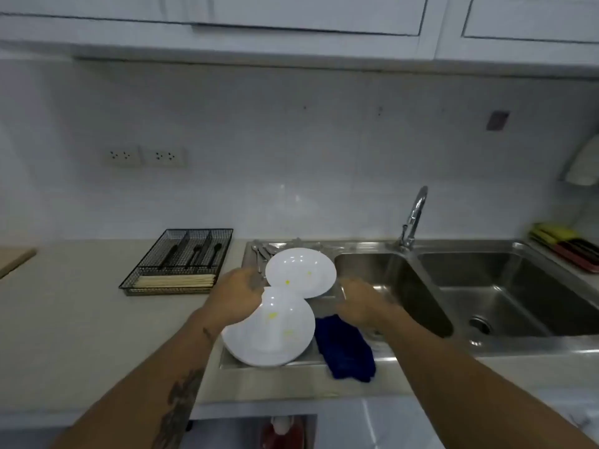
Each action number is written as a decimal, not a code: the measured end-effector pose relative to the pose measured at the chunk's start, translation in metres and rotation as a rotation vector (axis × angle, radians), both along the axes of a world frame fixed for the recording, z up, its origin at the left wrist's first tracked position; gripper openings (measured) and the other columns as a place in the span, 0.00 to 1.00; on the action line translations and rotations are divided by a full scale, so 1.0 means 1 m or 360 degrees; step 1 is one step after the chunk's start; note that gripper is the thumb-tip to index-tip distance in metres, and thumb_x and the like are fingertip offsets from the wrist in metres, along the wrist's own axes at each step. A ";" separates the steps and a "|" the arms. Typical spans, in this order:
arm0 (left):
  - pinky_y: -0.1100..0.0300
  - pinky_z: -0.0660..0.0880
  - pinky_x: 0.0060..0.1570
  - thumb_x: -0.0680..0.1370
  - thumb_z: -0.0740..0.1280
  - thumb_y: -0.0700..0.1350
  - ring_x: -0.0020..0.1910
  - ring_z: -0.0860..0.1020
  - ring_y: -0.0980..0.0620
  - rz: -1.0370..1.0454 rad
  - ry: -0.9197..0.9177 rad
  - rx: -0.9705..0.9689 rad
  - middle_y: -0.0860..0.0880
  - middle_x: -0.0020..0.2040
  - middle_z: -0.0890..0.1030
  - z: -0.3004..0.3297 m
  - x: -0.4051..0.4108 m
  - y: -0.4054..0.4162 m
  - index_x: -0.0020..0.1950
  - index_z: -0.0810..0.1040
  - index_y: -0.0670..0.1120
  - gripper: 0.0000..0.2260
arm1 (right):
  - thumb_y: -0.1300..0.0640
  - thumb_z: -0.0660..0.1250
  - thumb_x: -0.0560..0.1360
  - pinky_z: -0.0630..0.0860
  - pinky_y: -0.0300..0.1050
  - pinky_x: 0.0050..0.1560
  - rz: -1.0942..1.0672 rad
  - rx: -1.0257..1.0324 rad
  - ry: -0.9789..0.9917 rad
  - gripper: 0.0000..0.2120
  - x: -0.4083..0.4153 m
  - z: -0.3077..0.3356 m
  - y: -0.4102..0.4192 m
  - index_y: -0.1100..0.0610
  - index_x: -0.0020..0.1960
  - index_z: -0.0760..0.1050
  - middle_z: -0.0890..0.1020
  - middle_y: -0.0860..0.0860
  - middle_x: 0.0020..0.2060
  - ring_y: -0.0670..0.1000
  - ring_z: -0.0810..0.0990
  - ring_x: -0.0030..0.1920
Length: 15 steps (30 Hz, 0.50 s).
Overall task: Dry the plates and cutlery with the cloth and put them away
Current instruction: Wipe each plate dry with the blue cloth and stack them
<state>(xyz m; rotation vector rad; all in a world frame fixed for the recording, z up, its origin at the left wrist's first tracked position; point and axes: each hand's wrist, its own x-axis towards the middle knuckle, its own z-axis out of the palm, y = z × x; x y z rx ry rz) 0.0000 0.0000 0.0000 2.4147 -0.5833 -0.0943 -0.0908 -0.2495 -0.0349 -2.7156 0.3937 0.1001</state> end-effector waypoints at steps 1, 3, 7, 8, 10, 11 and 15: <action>0.57 0.69 0.62 0.78 0.66 0.46 0.67 0.73 0.45 0.0026 0.0031 0.0020 0.45 0.69 0.74 -0.003 0.000 -0.001 0.70 0.72 0.44 0.21 | 0.49 0.61 0.68 0.78 0.50 0.49 0.0033 -0.0016 0.0024 0.25 -0.005 -0.003 0.001 0.54 0.64 0.68 0.76 0.54 0.58 0.54 0.76 0.52; 0.58 0.68 0.61 0.78 0.66 0.47 0.66 0.73 0.45 0.0046 0.0096 0.0062 0.46 0.69 0.74 -0.020 0.007 -0.006 0.71 0.72 0.45 0.21 | 0.55 0.62 0.71 0.75 0.42 0.41 0.0036 0.0028 0.0149 0.22 -0.011 -0.017 0.005 0.56 0.64 0.66 0.75 0.52 0.54 0.52 0.76 0.48; 0.54 0.72 0.62 0.77 0.65 0.48 0.63 0.75 0.46 -0.0017 0.0206 0.0121 0.48 0.67 0.77 -0.049 0.027 -0.012 0.69 0.74 0.48 0.20 | 0.51 0.60 0.76 0.71 0.50 0.61 0.0011 -0.0092 0.0445 0.26 -0.010 -0.056 0.013 0.57 0.71 0.62 0.68 0.57 0.68 0.60 0.69 0.66; 0.54 0.71 0.64 0.78 0.64 0.48 0.64 0.74 0.47 -0.0032 0.0218 0.0127 0.48 0.67 0.76 -0.053 0.034 -0.014 0.70 0.73 0.49 0.20 | 0.49 0.59 0.76 0.69 0.53 0.64 -0.0026 -0.0104 0.0484 0.29 -0.005 -0.064 0.014 0.57 0.74 0.57 0.64 0.58 0.71 0.61 0.66 0.68; 0.56 0.69 0.65 0.79 0.64 0.47 0.67 0.72 0.46 -0.0052 0.0234 0.0141 0.48 0.69 0.75 -0.063 0.052 -0.019 0.71 0.72 0.49 0.20 | 0.48 0.59 0.76 0.67 0.55 0.66 -0.0067 -0.0133 0.0545 0.32 0.005 -0.078 0.016 0.56 0.76 0.54 0.62 0.58 0.73 0.62 0.64 0.69; 0.57 0.68 0.64 0.79 0.64 0.47 0.67 0.72 0.47 -0.0075 0.0240 0.0141 0.48 0.69 0.74 -0.069 0.061 -0.022 0.71 0.72 0.49 0.20 | 0.48 0.59 0.76 0.66 0.55 0.67 -0.0095 -0.0133 0.0582 0.32 0.011 -0.084 0.017 0.56 0.76 0.54 0.61 0.59 0.73 0.62 0.63 0.70; 0.59 0.71 0.59 0.78 0.63 0.43 0.62 0.76 0.48 -0.0168 0.0319 0.0062 0.51 0.64 0.79 -0.084 0.097 -0.030 0.68 0.76 0.52 0.18 | 0.46 0.59 0.75 0.63 0.59 0.68 -0.0195 -0.0209 0.0692 0.33 0.031 -0.103 0.022 0.56 0.76 0.54 0.59 0.59 0.73 0.64 0.60 0.71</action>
